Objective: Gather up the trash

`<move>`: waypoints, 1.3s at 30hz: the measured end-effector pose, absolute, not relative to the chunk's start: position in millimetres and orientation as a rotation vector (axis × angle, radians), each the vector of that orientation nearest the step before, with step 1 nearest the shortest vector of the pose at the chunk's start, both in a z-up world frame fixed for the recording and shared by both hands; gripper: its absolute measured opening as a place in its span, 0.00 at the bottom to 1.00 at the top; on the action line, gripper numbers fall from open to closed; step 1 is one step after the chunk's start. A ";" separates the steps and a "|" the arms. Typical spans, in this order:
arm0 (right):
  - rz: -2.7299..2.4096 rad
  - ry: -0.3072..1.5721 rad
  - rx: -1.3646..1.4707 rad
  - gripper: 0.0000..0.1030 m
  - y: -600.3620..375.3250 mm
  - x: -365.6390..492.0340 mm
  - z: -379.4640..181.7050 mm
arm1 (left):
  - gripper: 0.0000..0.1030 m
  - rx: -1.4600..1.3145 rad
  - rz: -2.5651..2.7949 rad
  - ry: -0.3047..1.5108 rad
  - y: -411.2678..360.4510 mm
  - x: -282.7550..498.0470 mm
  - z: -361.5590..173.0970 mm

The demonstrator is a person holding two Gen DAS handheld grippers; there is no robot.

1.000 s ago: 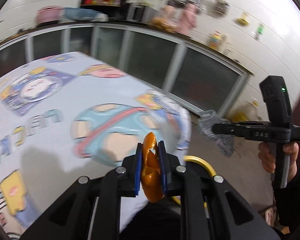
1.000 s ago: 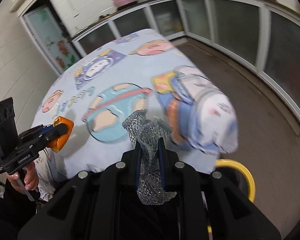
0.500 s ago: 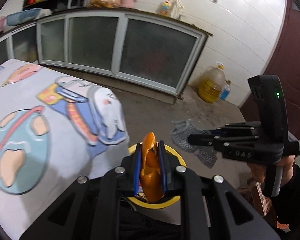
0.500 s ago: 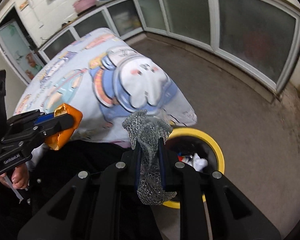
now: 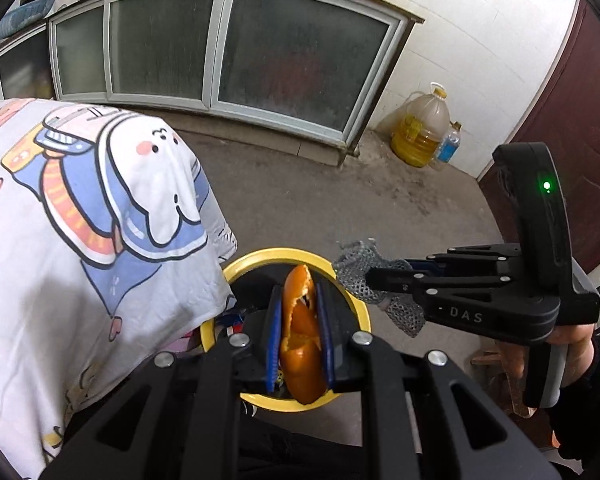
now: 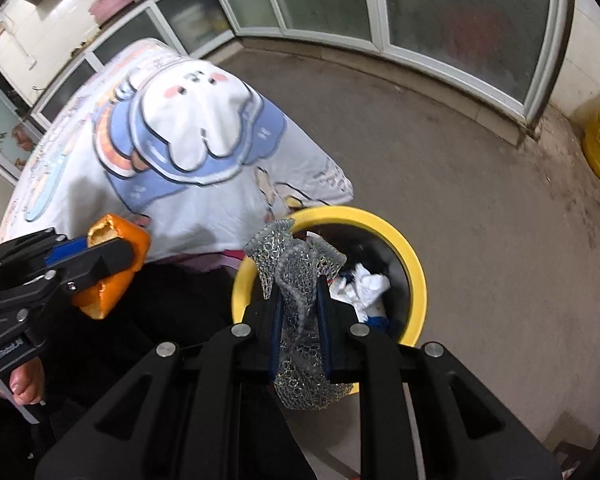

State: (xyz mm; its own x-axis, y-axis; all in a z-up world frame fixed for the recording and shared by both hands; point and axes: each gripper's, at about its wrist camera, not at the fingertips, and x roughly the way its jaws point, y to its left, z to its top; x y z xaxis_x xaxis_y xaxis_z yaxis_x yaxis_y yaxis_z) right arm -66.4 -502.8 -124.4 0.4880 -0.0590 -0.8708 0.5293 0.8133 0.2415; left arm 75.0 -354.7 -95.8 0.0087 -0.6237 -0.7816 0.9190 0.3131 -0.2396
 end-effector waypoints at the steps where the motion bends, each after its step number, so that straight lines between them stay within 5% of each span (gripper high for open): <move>1: -0.383 1.015 0.532 0.15 -503.7 -66.6 -127.2 | 0.14 0.388 -1.250 0.961 -355.9 74.7 -98.7; 9: -0.392 1.100 0.595 0.17 -509.9 -59.0 -155.9 | 0.20 0.404 -1.246 1.001 -364.4 74.5 -110.8; 13: -0.458 1.124 0.591 0.57 -512.8 -59.3 -170.7 | 0.77 0.370 -1.203 0.981 -356.3 77.5 -110.6; 17: -0.502 1.143 0.630 0.58 -515.5 -65.8 -178.1 | 0.85 0.341 -1.202 0.968 -343.4 81.3 -102.7; 25: -0.620 0.962 0.563 0.92 -485.5 -84.7 -121.8 | 0.92 0.224 -1.222 0.800 -300.6 90.3 -55.0; 39: -0.949 0.288 0.163 0.92 -346.7 -132.8 51.2 | 0.92 0.068 -1.140 0.434 -216.7 80.2 49.5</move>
